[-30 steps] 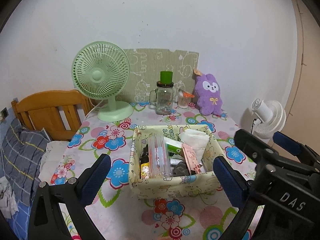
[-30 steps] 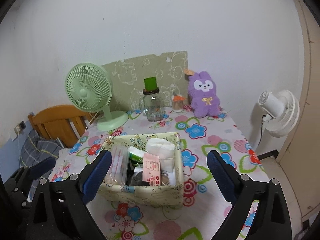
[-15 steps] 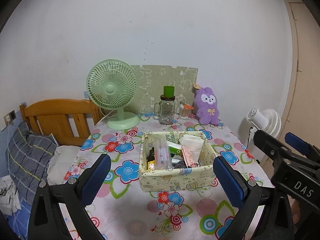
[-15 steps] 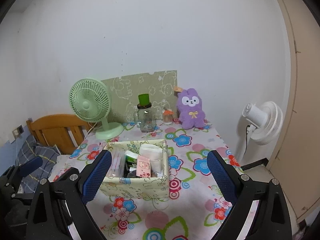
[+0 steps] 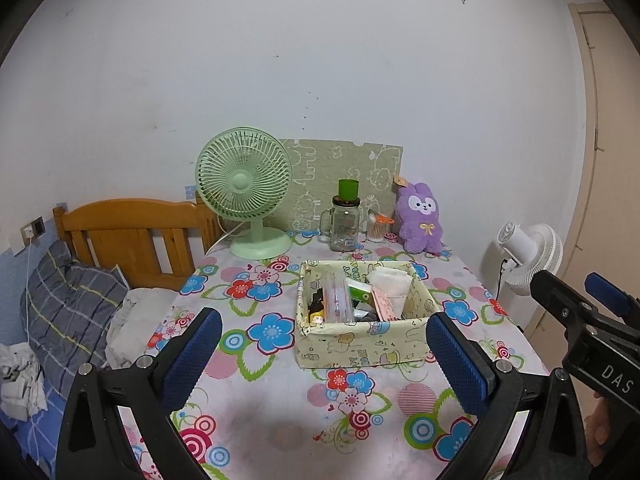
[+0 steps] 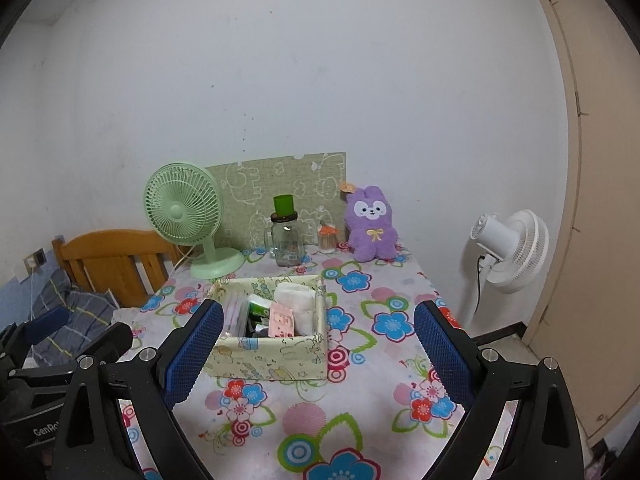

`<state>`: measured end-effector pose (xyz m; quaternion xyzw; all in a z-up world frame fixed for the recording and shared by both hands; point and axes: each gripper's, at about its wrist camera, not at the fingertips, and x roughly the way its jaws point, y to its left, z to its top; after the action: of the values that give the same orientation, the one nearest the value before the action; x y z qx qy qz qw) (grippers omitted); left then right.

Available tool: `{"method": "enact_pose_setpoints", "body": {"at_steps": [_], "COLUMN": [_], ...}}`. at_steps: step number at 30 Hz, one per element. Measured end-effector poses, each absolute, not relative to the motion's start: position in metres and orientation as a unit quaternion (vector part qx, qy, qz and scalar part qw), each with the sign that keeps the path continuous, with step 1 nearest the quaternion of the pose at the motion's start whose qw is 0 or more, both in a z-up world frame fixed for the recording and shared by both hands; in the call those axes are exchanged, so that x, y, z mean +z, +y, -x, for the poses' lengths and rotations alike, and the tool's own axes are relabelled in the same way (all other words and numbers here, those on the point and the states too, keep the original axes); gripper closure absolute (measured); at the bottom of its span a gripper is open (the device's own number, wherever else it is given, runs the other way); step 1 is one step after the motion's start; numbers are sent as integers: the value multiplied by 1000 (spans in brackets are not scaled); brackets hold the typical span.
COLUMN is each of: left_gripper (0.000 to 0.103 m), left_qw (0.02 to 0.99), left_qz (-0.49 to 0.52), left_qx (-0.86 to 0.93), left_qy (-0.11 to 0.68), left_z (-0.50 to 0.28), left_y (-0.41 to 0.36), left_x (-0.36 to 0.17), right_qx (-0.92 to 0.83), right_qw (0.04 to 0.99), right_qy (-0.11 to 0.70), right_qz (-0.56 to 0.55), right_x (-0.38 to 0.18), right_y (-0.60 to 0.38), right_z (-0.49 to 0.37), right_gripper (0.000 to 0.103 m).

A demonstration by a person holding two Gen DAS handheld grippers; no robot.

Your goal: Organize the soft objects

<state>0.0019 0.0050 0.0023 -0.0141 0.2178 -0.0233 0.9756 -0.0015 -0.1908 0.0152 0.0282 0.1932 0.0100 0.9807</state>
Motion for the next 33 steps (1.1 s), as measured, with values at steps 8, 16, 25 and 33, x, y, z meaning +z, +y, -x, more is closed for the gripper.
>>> {"method": "enact_pose_setpoints", "body": {"at_steps": [8,16,25,33], "left_gripper": [0,0,0,0], "left_qw": [977,977,977,977], "left_qz": [15,17,17,18], "left_qx": [-27,-24,-26,-26], "left_qy": [212,211,211,211], "left_z": [4,5,5,6], "left_y": [4,4,5,4], "left_x": [4,5,6,6], "right_qx": [9,11,13,12], "right_qw": [981,981,981,981], "right_qy": [190,190,190,189], "right_qz": [-30,-29,-28,-28], "right_x": [16,17,18,18], "right_y": [-192,-193,-192,-192], "right_z": [7,7,7,7], "right_gripper": [6,5,5,5]}}
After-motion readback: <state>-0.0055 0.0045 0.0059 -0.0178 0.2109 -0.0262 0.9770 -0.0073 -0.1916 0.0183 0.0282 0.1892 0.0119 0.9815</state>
